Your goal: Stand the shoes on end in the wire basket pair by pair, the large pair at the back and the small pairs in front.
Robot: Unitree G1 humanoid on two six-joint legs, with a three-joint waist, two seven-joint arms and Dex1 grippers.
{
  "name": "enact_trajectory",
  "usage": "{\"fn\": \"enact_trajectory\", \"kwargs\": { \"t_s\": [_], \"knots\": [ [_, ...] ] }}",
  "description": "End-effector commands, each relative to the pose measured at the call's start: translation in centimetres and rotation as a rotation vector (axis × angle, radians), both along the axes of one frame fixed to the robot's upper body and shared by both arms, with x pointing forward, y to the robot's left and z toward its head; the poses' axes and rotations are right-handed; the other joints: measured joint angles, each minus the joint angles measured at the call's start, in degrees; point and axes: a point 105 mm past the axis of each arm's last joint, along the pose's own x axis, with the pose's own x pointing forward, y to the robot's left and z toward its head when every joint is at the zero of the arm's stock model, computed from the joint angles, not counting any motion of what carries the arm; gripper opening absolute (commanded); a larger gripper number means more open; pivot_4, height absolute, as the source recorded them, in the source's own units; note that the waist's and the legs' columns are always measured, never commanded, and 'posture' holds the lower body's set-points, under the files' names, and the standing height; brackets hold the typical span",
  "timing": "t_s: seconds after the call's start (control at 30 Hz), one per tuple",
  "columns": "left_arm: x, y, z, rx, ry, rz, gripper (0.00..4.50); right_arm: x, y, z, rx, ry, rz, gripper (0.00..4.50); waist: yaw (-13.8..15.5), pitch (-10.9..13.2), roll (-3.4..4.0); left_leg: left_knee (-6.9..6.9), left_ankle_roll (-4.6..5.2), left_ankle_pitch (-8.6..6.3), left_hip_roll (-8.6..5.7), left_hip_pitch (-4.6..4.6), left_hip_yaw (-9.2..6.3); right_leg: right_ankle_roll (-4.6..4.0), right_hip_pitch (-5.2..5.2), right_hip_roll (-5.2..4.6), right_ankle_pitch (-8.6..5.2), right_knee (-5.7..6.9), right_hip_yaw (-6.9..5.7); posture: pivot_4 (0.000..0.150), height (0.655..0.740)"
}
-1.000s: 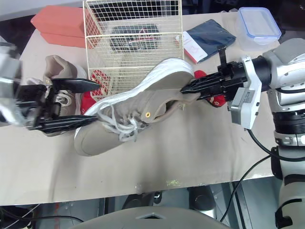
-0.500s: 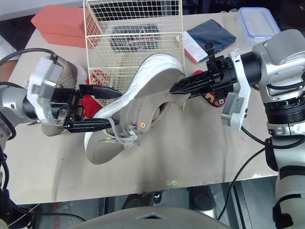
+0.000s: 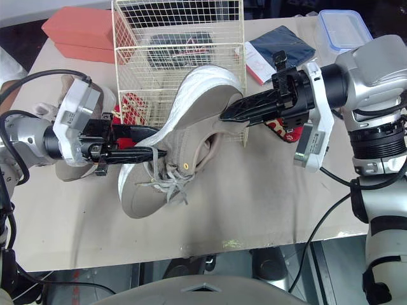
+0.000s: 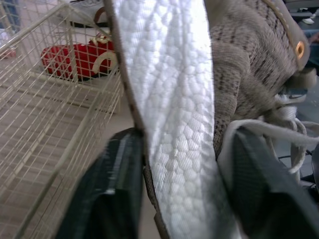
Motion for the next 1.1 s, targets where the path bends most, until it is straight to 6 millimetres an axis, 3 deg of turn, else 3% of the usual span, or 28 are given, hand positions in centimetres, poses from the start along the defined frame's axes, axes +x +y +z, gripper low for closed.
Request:
{"fn": "enact_trajectory", "kwargs": {
  "t_s": [0.03,0.07,0.3,0.47,0.6,0.73,0.87,1.0,1.1],
  "knots": [
    [-0.6,-0.5,0.3,-0.004,-0.022,-0.032,1.45,-1.5,0.3,3.4,0.176,-0.052,0.102,0.92,-0.1,0.0,0.0,0.0,0.0,0.0,0.0,0.0,0.0,0.0,0.0,0.0,0.0,0.0,0.0,0.15,0.74],
    [-0.6,-0.5,0.3,-0.005,-0.022,-0.031,1.44,-1.5,0.3,3.5,0.184,-0.057,0.102,1.23,-0.1,0.0,0.0,0.0,0.0,0.0,0.0,0.0,0.0,0.0,0.0,0.0,0.0,0.0,0.01,0.15,0.74],
    [-0.1,0.1,1.1,-0.057,-0.055,0.015,1.33,-0.7,-0.8,4.8,0.279,-0.034,0.048,4.5,0.0,0.0,0.0,0.02,-0.01,0.01,0.0,0.0,0.0,0.0,-0.01,-0.01,0.0,0.01,0.01,0.15,0.74],
    [0.7,0.7,2.8,-0.158,-0.153,0.074,1.32,1.2,-3.2,5.0,0.399,0.173,-0.089,4.5,0.1,0.0,0.0,0.04,-0.01,0.01,-0.01,-0.02,-0.01,0.0,-0.01,-0.01,0.0,0.01,0.0,0.15,0.74],
    [1.0,0.5,4.2,-0.274,-0.238,0.105,1.32,3.5,-6.0,4.6,0.624,0.69,-0.227,4.5,0.4,0.0,-0.08,0.15,-0.01,0.0,-0.01,-0.12,-0.09,0.0,0.01,-0.07,0.0,-0.01,-0.08,0.15,0.74],
    [1.3,0.2,5.1,-0.369,-0.3,0.129,1.32,4.1,-6.7,4.1,0.778,1.121,-0.257,4.5,0.1,0.0,-0.06,0.58,-0.01,0.0,-0.02,-0.59,-0.12,0.01,-0.31,-0.11,0.01,0.21,-0.09,0.15,0.74],
    [1.6,-0.4,5.4,-0.433,-0.32,0.135,1.32,3.9,-5.6,2.7,0.821,1.523,-0.294,4.5,0.1,0.0,-0.07,0.61,-0.01,0.0,-0.06,-0.71,-0.13,0.01,-0.43,-0.14,0.01,0.3,-0.08,0.15,0.74],
    [1.9,-0.7,5.1,-0.449,-0.32,0.134,1.32,2.3,-3.2,2.5,0.756,1.773,-0.244,4.5,0.1,0.0,-0.08,0.62,0.0,0.0,-0.08,-0.74,-0.12,0.01,-0.44,-0.15,0.02,0.3,-0.06,0.15,0.74],
    [2.1,-1.0,4.8,-0.44,-0.328,0.13,1.32,2.4,-1.8,3.1,0.779,1.887,-0.212,4.5,0.0,-0.1,-0.09,0.62,0.0,0.0,-0.08,-0.74,-0.13,0.02,-0.44,-0.15,0.02,0.29,-0.07,0.15,0.74]
  ]
}}
